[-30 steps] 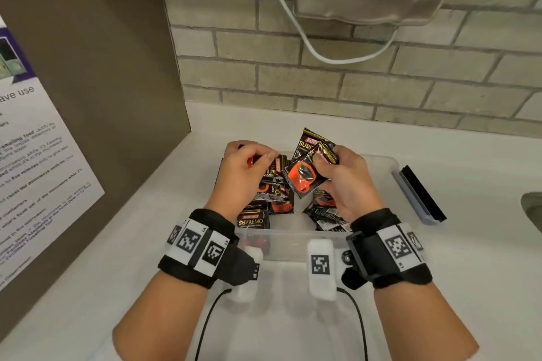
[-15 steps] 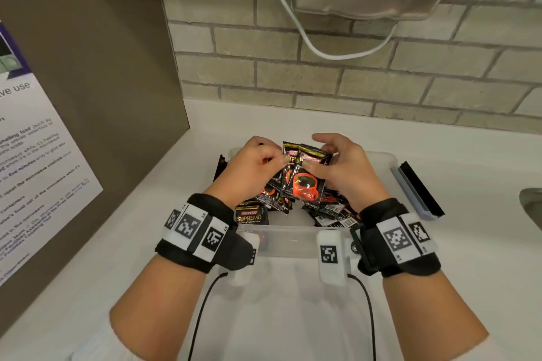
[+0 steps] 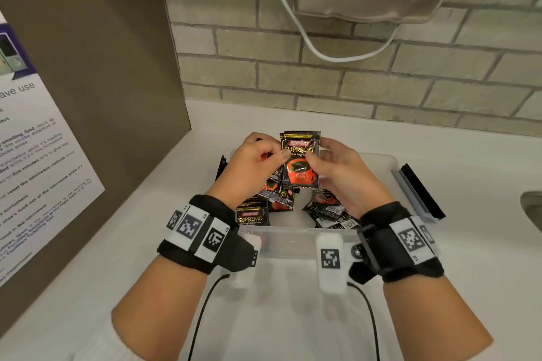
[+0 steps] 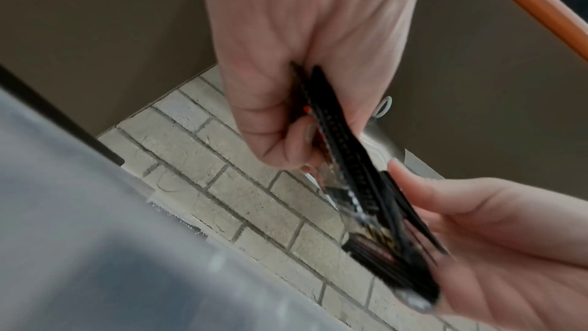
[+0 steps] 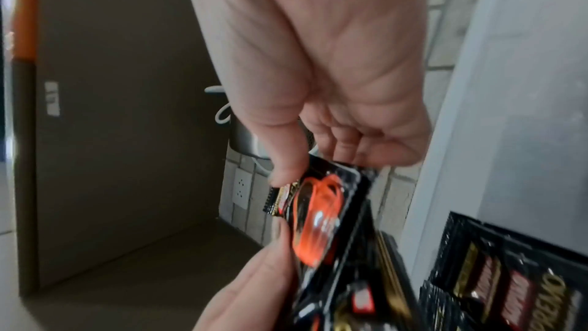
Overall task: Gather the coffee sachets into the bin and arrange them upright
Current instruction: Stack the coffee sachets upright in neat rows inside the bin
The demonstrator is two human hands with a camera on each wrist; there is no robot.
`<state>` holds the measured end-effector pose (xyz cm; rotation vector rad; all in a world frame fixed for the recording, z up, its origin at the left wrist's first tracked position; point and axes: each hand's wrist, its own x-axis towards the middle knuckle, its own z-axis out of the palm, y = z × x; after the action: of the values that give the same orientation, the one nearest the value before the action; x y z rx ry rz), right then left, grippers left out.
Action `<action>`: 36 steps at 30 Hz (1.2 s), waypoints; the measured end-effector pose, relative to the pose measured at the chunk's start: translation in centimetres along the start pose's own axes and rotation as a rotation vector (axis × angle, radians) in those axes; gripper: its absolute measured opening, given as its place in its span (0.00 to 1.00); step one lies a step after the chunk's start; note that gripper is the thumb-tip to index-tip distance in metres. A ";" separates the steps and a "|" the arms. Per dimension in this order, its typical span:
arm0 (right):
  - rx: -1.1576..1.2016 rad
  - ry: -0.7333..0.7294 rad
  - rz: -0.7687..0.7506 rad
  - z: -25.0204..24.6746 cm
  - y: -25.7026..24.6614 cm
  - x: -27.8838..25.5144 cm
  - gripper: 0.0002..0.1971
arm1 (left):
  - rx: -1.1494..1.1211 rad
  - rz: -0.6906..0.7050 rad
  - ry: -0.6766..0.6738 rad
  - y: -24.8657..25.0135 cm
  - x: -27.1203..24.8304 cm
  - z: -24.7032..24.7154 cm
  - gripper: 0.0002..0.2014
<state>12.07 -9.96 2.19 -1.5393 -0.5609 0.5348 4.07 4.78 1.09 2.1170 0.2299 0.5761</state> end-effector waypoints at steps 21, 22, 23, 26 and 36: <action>0.172 0.130 -0.007 5.3 1.5 -1.3 0.10 | -0.550 -0.173 0.493 1.3 -1.5 2.9 0.17; 0.143 0.150 -0.031 5.0 1.5 -1.1 0.10 | -0.596 -0.201 0.449 1.2 -1.7 2.9 0.16; 0.118 0.153 -0.054 4.5 1.5 -0.8 0.09 | -0.675 -0.237 0.401 1.2 -2.0 2.6 0.15; 0.045 0.065 -0.079 2.8 0.9 -0.5 0.12 | -0.905 -0.319 0.215 0.7 -2.3 0.8 0.19; -0.272 0.019 -0.148 1.3 -0.3 -0.4 0.07 | -1.040 -0.487 -0.225 1.0 -2.5 -1.2 0.14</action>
<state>10.96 -9.22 2.38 -1.7403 -0.7500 0.3400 1.29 4.16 1.72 1.0414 0.2353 0.0954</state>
